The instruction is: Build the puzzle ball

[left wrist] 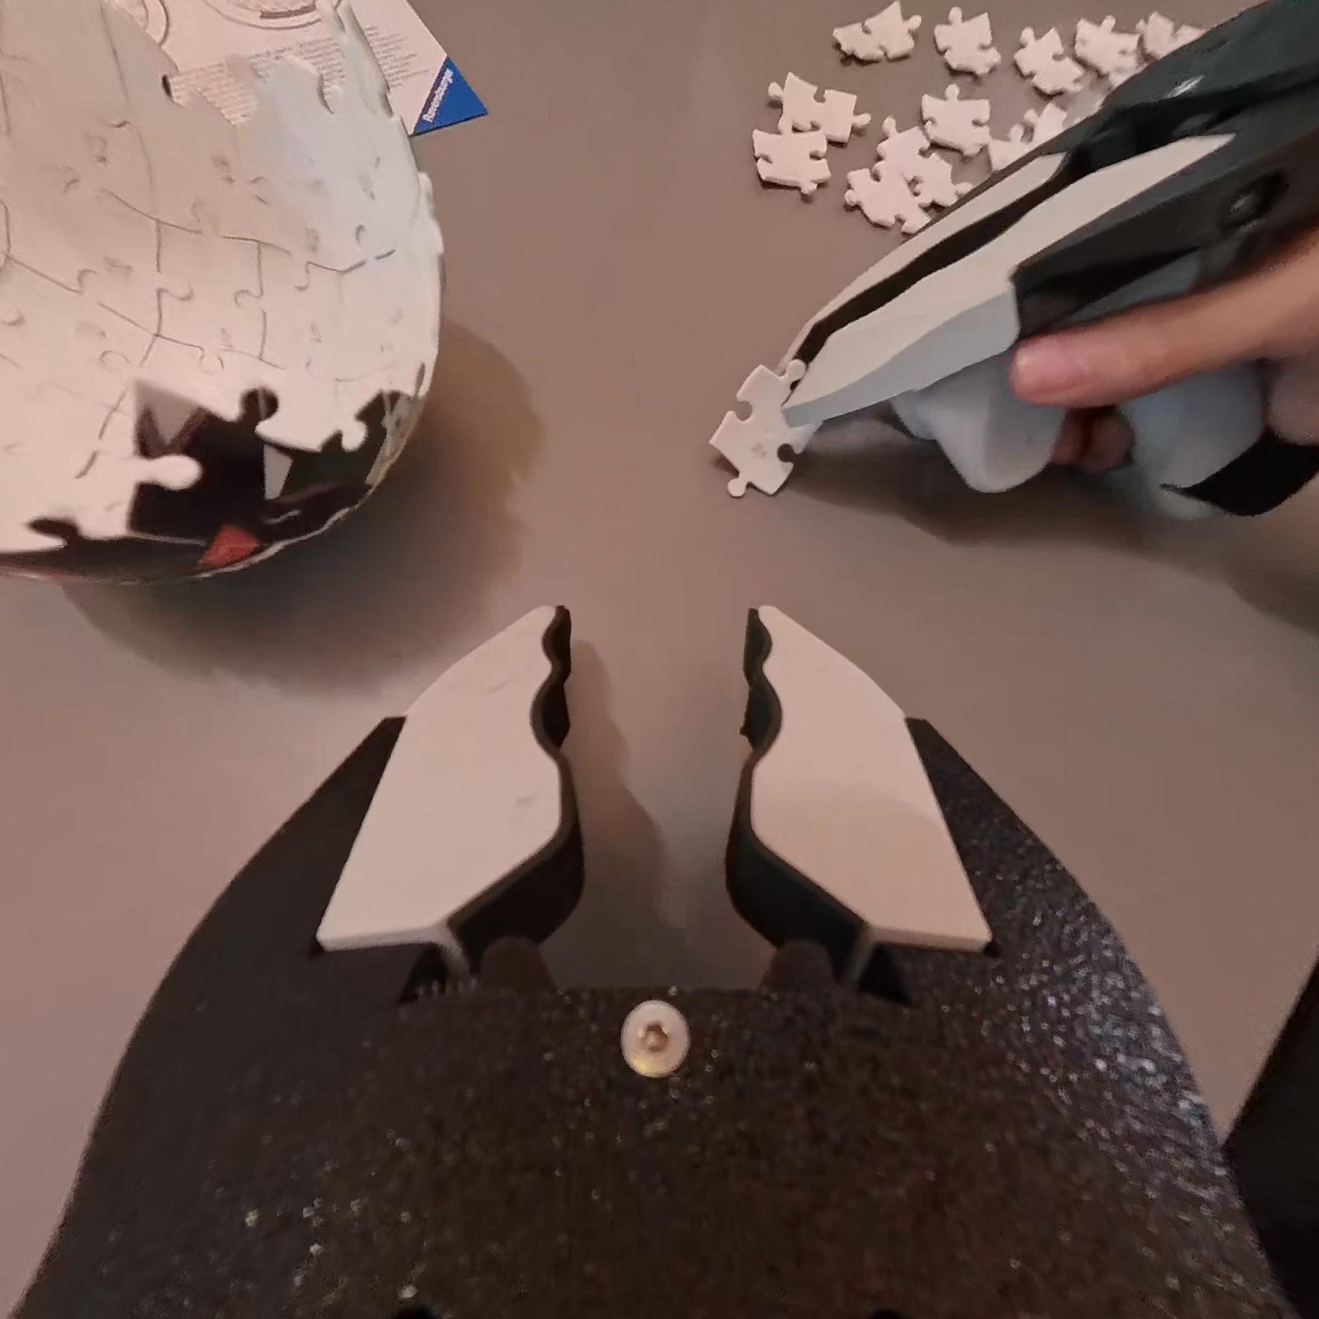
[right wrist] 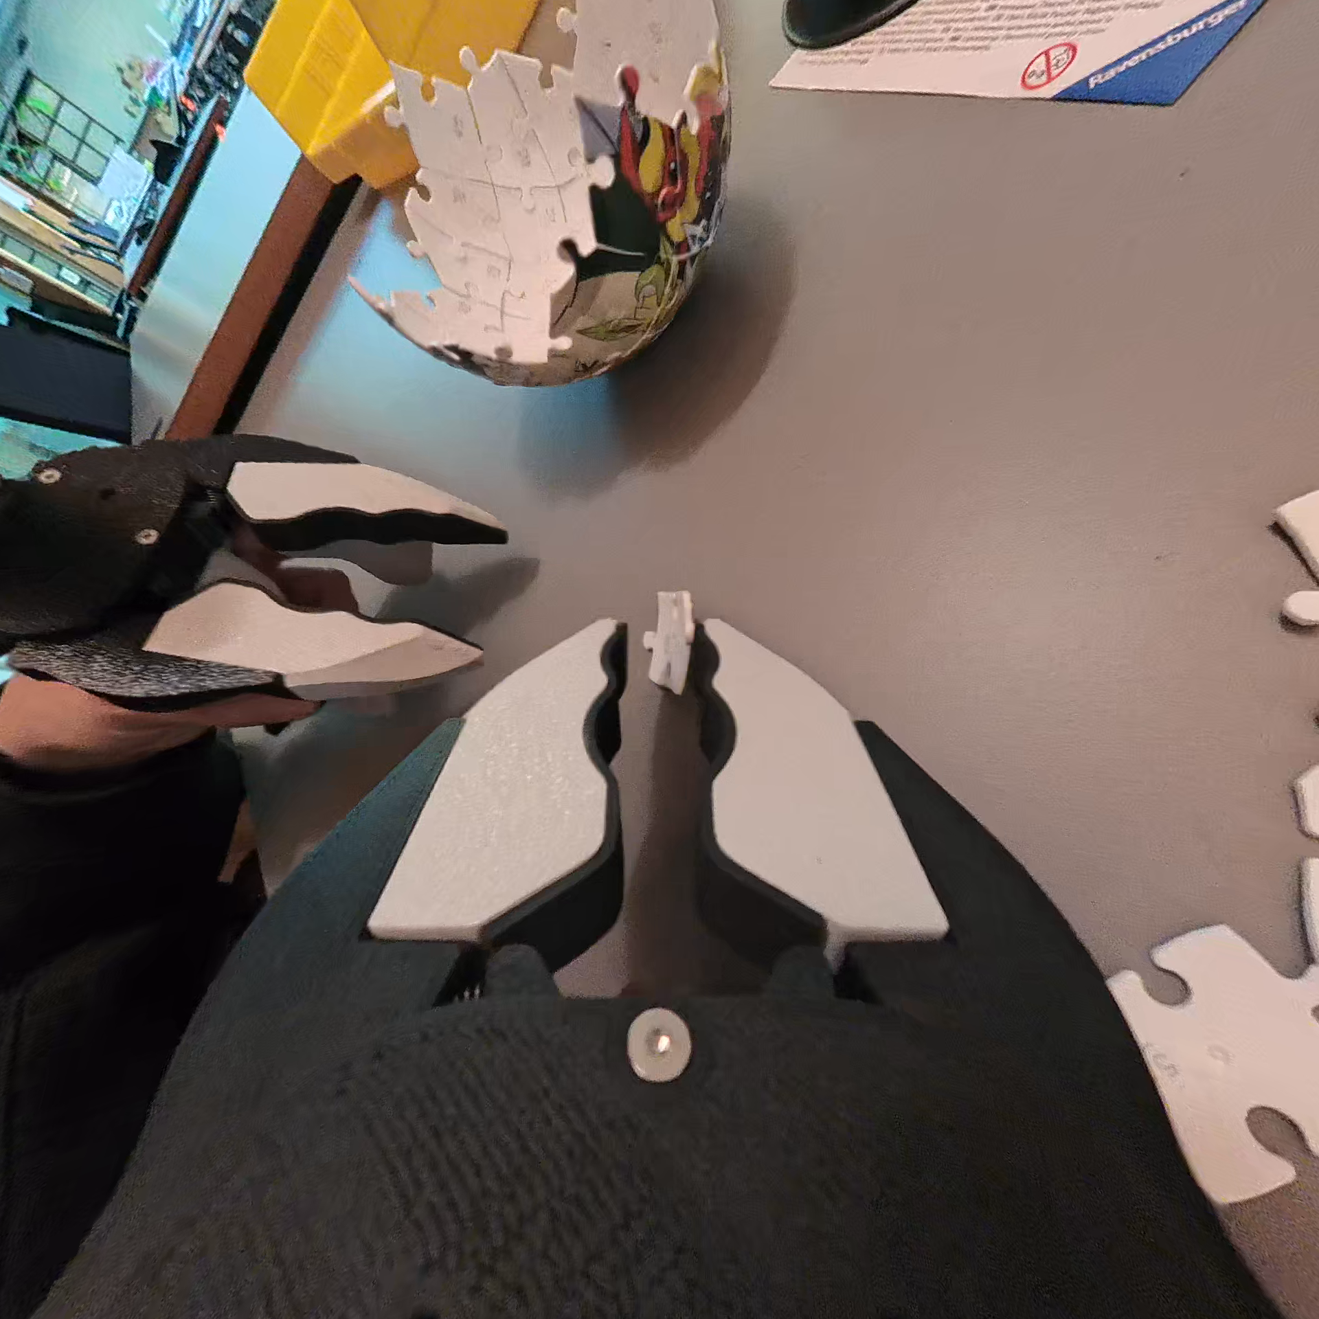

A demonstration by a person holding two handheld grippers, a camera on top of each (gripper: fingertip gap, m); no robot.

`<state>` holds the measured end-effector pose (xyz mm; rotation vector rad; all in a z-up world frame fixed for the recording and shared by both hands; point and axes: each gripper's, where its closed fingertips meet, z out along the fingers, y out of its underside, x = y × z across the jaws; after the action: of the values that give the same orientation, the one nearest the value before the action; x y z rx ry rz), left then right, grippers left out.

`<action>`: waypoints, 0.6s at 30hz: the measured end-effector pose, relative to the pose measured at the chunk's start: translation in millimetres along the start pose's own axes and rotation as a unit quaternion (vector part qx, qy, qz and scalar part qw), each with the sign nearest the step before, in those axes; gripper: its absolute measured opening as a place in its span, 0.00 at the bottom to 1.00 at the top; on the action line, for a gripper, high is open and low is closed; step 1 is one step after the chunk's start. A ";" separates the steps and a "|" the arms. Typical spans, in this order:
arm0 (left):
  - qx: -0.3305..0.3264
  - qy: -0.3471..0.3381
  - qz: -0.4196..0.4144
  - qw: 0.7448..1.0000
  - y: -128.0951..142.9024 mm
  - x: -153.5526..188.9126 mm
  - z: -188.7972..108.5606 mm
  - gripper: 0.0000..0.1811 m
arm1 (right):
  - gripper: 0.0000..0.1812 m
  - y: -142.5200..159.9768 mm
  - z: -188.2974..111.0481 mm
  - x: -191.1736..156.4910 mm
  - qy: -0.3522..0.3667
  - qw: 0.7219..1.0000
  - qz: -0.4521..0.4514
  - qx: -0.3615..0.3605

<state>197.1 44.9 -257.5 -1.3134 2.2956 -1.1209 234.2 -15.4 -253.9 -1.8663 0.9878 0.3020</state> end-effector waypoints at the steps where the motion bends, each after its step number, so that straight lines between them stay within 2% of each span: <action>1: -0.006 -0.005 0.006 1.000 1.3 -1.7 2.2 0.25 | 0.11 1.0 -0.4 -0.5 0.002 1.000 0.001 -0.004; 4: 0.001 -0.034 0.011 0.999 -0.2 -11.3 1.3 0.23 | 0.18 5.6 -5.4 -0.2 0.019 1.000 -0.014 -0.018; 9: 0.097 -0.088 -0.066 0.989 -25.5 -50.7 -33.4 0.23 | 0.29 -0.7 -31.4 15.7 0.095 0.993 -0.063 -0.016; 13: 0.156 -0.102 -0.167 0.968 -46.8 -97.2 -66.3 0.28 | 0.28 -34.0 -45.3 7.5 0.115 0.985 -0.128 0.014; 15: 0.154 -0.101 -0.204 0.962 -53.8 -119.8 -71.9 0.30 | 0.28 -48.7 -43.0 -2.6 0.104 0.981 -0.163 0.014; 18: 0.147 -0.064 -0.248 0.955 -69.2 -144.1 -69.0 0.33 | 0.28 -59.8 -36.4 -9.8 0.108 0.974 -0.198 -0.011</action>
<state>280.4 177.1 -180.7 -1.8229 1.6629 -1.4075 264.9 -28.9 -191.6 -2.0963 0.7303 -0.1318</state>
